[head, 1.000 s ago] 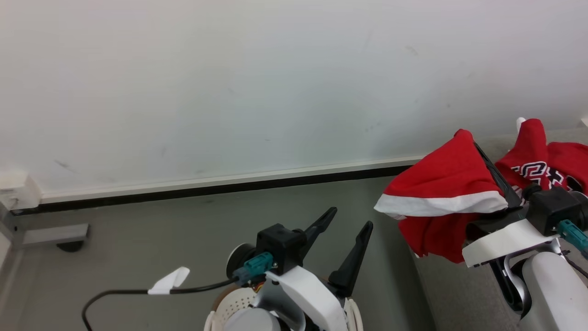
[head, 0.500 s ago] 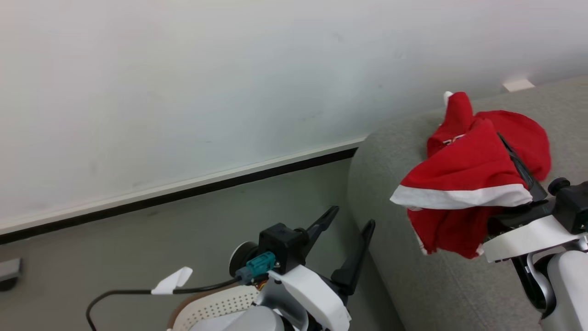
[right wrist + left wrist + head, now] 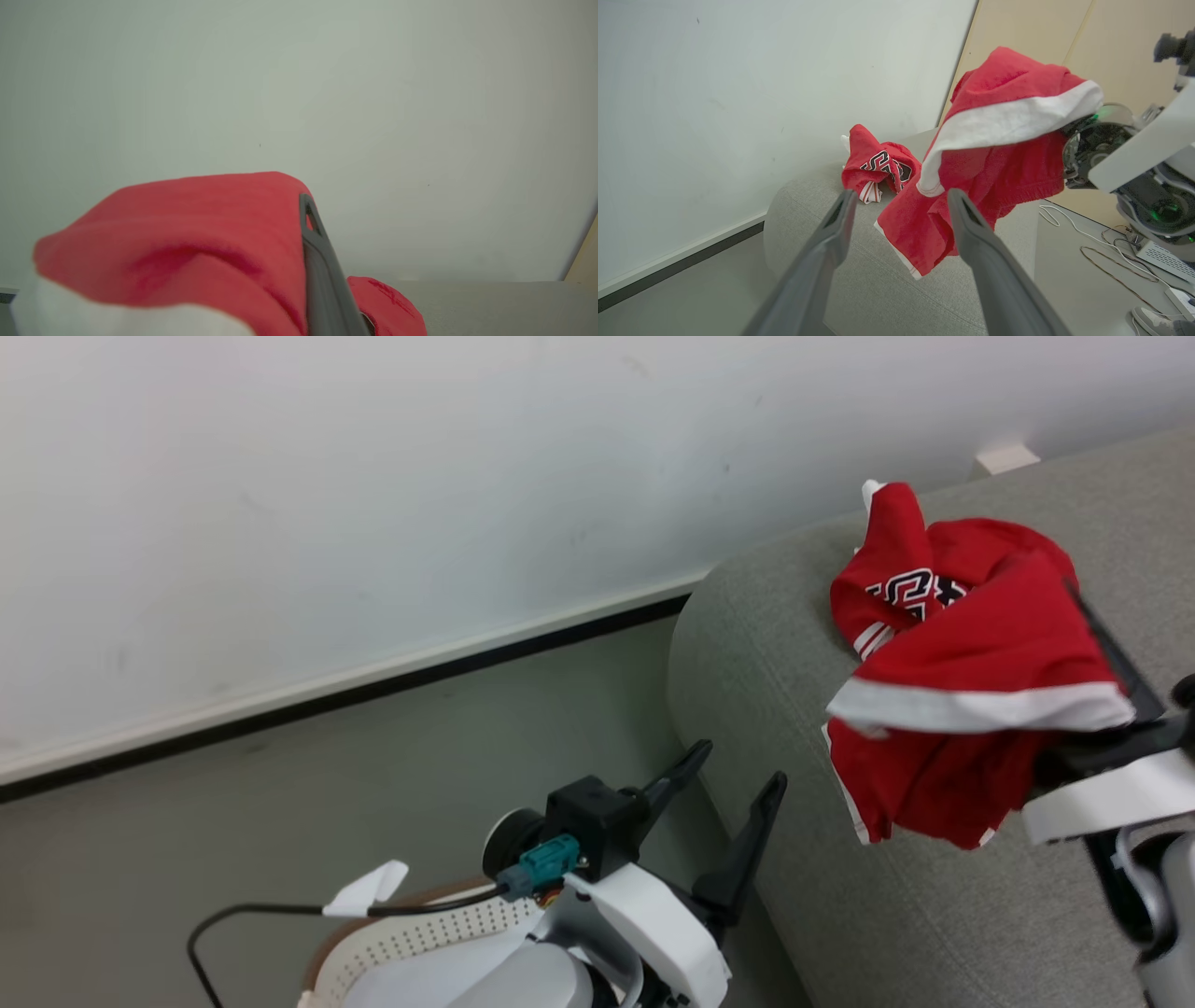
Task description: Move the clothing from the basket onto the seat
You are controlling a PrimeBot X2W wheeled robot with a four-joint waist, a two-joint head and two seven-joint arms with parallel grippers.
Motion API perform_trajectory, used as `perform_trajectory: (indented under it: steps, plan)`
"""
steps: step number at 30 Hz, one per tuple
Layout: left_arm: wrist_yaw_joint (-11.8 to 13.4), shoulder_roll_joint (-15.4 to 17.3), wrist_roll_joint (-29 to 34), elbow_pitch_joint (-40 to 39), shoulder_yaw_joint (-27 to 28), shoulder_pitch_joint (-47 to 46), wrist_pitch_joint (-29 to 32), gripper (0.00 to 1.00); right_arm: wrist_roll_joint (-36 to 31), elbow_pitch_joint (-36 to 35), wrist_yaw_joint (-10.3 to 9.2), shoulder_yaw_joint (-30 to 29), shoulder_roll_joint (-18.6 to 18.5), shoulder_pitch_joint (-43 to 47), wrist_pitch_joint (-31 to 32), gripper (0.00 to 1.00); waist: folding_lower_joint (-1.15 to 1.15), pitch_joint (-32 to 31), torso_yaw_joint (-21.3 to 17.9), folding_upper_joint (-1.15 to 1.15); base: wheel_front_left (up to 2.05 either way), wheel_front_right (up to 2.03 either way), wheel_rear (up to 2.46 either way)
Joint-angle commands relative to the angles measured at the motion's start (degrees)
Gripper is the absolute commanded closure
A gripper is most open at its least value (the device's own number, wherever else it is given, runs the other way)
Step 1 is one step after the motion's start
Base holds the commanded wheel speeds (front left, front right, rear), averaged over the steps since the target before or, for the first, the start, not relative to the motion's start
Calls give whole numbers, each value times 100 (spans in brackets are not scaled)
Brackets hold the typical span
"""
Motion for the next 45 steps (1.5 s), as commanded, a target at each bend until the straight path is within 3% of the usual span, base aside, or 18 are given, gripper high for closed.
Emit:
perform_trajectory:
  steps: [1,11,17,23,29,34,35,37,38,45]
  plan:
    - [-29,31,90,-30,-17,-159,43,0,-80,-46,-14,-150,-69,-213,40,100,0,236,67,0,0,0,0]
    - [-244,83,362,-191,-73,-1038,291,0,-260,196,-15,-1278,-269,-1616,455,100,0,1622,525,0,0,0,0]
    - [-347,51,440,-247,-53,-1441,336,0,-662,678,-15,-1828,-768,-2770,793,100,0,2303,814,0,0,0,0]
    - [-414,-21,428,-227,-76,-1602,208,0,-1549,1509,-14,-2714,-1607,-3930,1011,100,0,2736,1242,0,0,0,0]
    - [-385,11,357,-160,-48,-1506,101,0,-2774,2425,-15,-3387,-2036,-3844,904,100,0,2897,1527,0,0,0,0]
    - [-350,36,294,-87,1,-1428,5,0,-3380,3218,-15,-3976,-1619,-3230,560,100,0,2905,1614,0,0,0,0]
    - [-344,51,293,-69,6,-1411,-15,0,-3446,3356,-15,-3994,-1515,-3118,470,89,0,2890,1611,0,0,0,0]
    - [-333,98,276,-43,19,-1380,-19,0,-3515,3542,-15,-4131,-1345,-2982,254,53,0,2853,1590,0,0,0,0]
    - [-327,123,269,-35,30,-1363,-22,0,-3548,3633,-15,-4181,-1232,-2892,151,0,0,2827,1577,0,0,0,0]
    - [-165,413,177,35,247,-1115,-76,0,-3575,4142,-15,-3806,-548,-2491,-336,0,0,2508,1340,0,0,0,0]
